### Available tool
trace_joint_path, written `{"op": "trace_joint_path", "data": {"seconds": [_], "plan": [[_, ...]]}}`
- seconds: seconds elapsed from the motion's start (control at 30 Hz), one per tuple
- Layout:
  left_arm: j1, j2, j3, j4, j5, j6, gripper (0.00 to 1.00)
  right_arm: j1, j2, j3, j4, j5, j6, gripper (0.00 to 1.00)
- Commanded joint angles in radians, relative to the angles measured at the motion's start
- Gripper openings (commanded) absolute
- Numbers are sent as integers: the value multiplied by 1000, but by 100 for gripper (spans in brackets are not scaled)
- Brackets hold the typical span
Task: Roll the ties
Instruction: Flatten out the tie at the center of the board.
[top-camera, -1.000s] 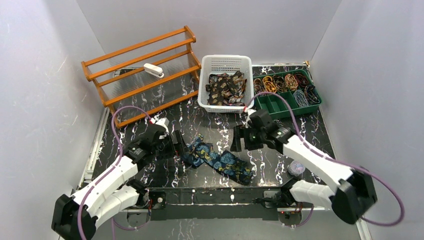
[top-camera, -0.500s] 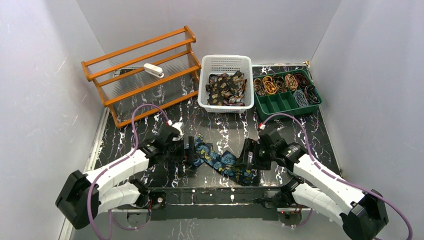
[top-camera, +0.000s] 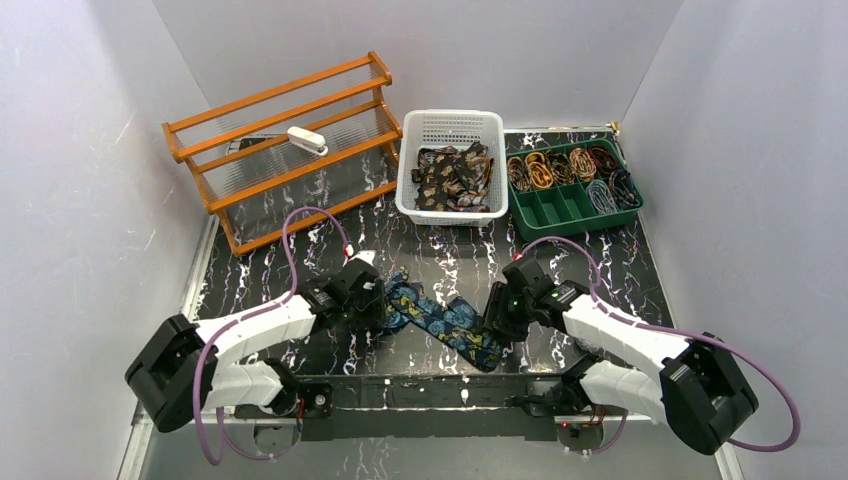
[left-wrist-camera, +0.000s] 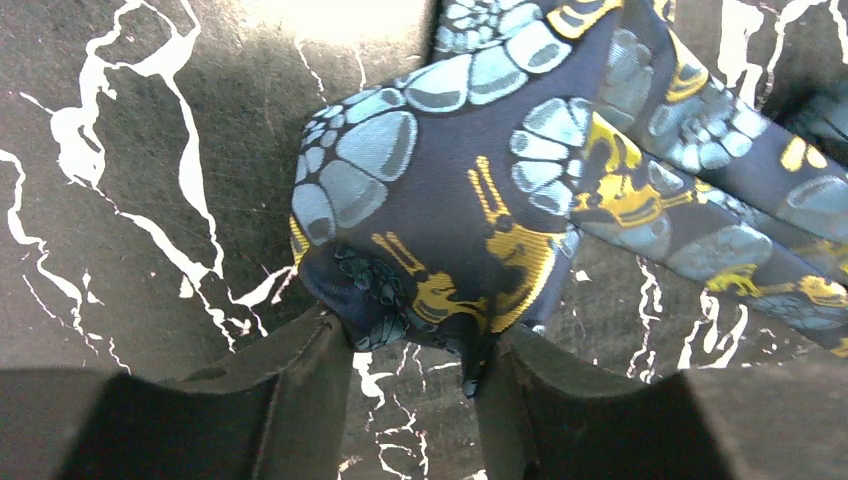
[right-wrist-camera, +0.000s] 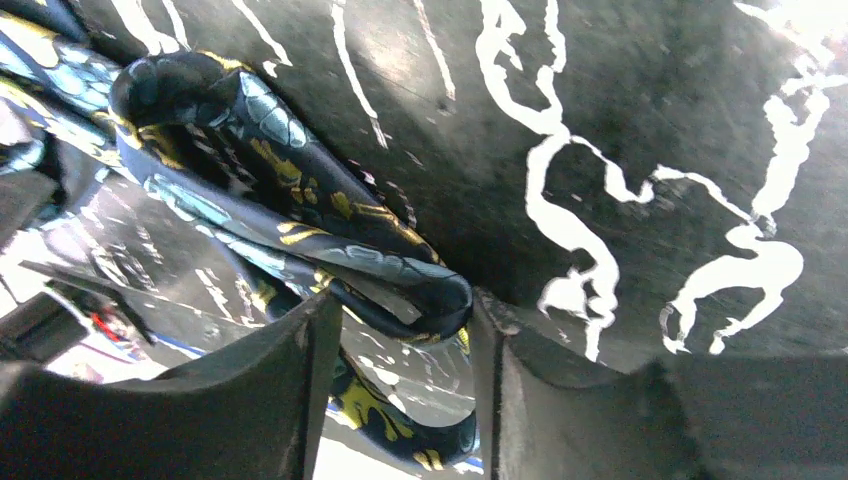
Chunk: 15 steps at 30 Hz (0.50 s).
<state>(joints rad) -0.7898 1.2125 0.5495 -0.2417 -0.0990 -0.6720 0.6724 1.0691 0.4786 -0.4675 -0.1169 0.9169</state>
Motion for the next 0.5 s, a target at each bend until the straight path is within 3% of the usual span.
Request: {"op": "trace_joint_path", "data": {"seconds": [0.0, 0.07, 0.2, 0.33, 0.47], "plan": [[-10, -94, -32, 10, 81, 17, 38, -2, -3, 9, 174, -20, 26, 49], [-15, -141, -55, 53, 181, 11, 31, -2, -17, 31, 203, -6, 5, 33], [-62, -182, -95, 171, 263, -55, 27, -7, -35, 106, 209, 52, -57, 18], [-148, -122, -110, 329, 254, -122, 25, -38, -17, 208, 122, 136, -146, 11], [-281, 53, -59, 530, 181, -164, 26, -130, -31, 318, 37, 180, -252, 10]]}}
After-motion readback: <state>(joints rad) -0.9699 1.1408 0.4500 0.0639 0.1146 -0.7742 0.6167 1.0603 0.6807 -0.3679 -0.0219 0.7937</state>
